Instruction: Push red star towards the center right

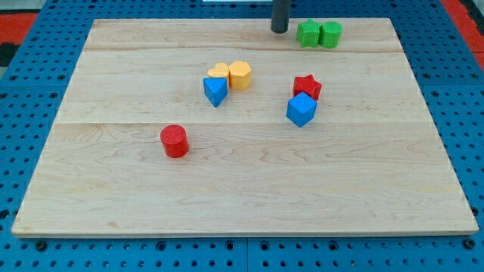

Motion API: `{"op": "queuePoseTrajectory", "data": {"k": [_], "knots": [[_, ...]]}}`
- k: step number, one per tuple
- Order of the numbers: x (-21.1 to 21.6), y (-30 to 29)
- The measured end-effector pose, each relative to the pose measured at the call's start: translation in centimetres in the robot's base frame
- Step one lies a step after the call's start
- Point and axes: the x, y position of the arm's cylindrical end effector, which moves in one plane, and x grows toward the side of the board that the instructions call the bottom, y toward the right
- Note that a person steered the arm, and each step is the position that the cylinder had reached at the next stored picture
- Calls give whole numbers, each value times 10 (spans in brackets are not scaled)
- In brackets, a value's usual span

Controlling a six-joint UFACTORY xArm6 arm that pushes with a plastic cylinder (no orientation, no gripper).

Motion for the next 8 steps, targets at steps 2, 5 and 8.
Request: {"op": "queuePoseTrajectory", "data": {"k": [2, 5, 8], "knots": [[4, -7], [70, 44], [142, 54]]}}
